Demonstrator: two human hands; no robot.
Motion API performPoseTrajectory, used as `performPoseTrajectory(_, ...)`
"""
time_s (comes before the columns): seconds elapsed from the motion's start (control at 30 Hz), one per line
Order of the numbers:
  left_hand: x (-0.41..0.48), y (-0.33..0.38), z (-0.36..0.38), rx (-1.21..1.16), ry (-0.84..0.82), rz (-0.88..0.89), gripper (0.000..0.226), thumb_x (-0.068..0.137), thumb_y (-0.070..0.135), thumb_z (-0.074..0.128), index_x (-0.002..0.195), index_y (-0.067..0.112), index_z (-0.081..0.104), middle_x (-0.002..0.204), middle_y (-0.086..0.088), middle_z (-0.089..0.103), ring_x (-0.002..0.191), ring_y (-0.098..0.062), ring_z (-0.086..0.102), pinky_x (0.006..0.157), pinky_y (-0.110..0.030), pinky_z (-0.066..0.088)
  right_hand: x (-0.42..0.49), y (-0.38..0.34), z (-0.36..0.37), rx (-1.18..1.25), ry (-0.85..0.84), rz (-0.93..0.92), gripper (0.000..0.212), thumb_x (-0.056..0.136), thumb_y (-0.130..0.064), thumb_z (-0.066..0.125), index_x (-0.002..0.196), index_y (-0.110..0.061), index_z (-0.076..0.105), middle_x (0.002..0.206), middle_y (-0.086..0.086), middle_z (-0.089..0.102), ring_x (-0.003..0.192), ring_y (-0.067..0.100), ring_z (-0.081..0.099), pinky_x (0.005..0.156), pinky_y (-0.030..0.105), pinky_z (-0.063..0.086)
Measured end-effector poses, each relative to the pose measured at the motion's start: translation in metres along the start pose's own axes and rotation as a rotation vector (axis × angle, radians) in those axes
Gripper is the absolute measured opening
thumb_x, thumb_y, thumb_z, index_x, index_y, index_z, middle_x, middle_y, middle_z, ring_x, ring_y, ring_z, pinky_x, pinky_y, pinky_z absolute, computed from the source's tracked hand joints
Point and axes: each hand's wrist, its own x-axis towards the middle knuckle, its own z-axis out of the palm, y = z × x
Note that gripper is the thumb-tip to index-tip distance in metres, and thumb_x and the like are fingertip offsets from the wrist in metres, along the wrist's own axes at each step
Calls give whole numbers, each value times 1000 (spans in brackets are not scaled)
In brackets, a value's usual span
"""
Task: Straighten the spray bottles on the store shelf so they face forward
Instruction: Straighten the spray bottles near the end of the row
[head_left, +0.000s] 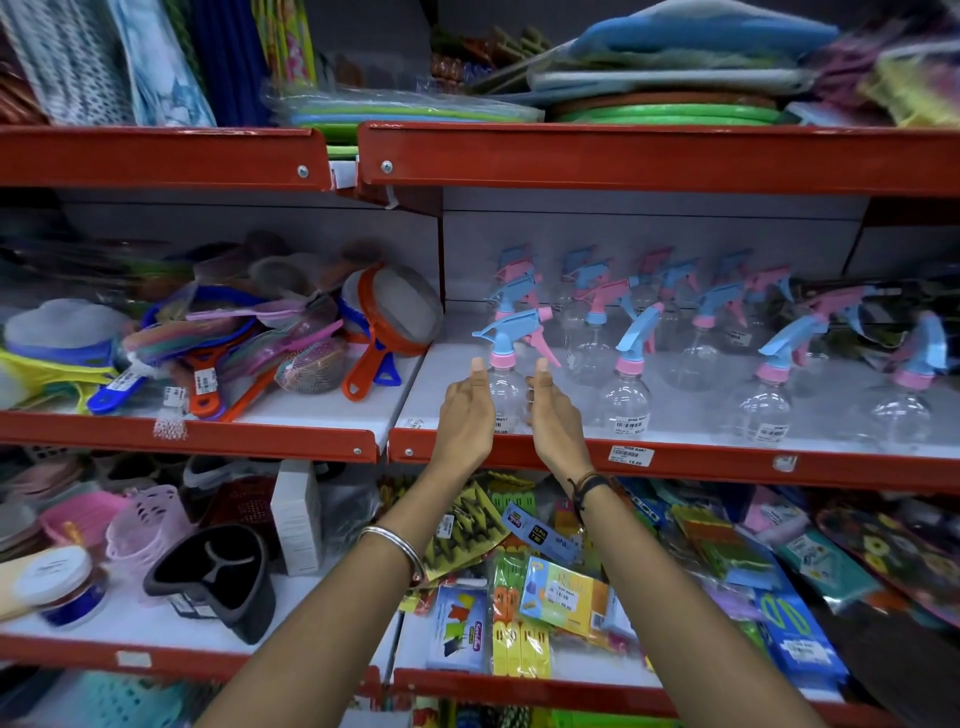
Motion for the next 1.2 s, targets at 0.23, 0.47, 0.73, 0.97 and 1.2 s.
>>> performPoseTrajectory(0.23, -3, -7, 9, -76, 107, 79, 40, 97, 49, 18, 91, 23, 48, 114, 1, 47, 109, -15, 45, 96, -28, 30, -10, 3, -3, -82, 53, -119, 61, 88, -68, 16, 92, -24, 58, 92, 5, 55, 83, 15, 51, 74, 30, 37)
performPoseTrajectory(0.47, -17, 7, 34, -231, 360, 484, 34, 98, 28, 27, 114, 10, 51, 116, -4, 48, 112, -10, 47, 99, -22, 36, -28, 10, -45, 18, 378, -365, 52, 89, -63, 24, 100, -26, 60, 100, 0, 61, 86, 16, 59, 69, 22, 44)
performPoseTrajectory(0.73, -39, 23, 93, -145, -148, 210, 40, 99, 41, 20, 123, 21, 45, 121, 6, 42, 102, 14, 39, 92, -5, 21, 4, 47, -113, -5, 408, -194, 52, 96, -51, 29, 116, -11, 56, 120, 9, 51, 103, 8, 45, 90, 8, 33)
performPoseTrajectory(0.97, -42, 36, 118, -160, -148, 81, 54, 97, 47, 14, 129, 15, 42, 123, 7, 36, 111, -3, 36, 98, -20, 22, 14, 35, -128, 15, 91, 24, 87, 87, -70, 19, 117, 3, 55, 124, 18, 61, 112, 31, 57, 101, 46, 42)
performPoseTrajectory(1.2, -33, 35, 124, -129, -101, 20, 70, 91, 58, 9, 139, 17, 39, 144, -5, 40, 132, -17, 37, 110, -31, 25, 1, 31, -129, -33, 148, -48, 103, 80, -79, 13, 106, 13, 50, 110, 36, 57, 100, 46, 58, 92, 61, 43)
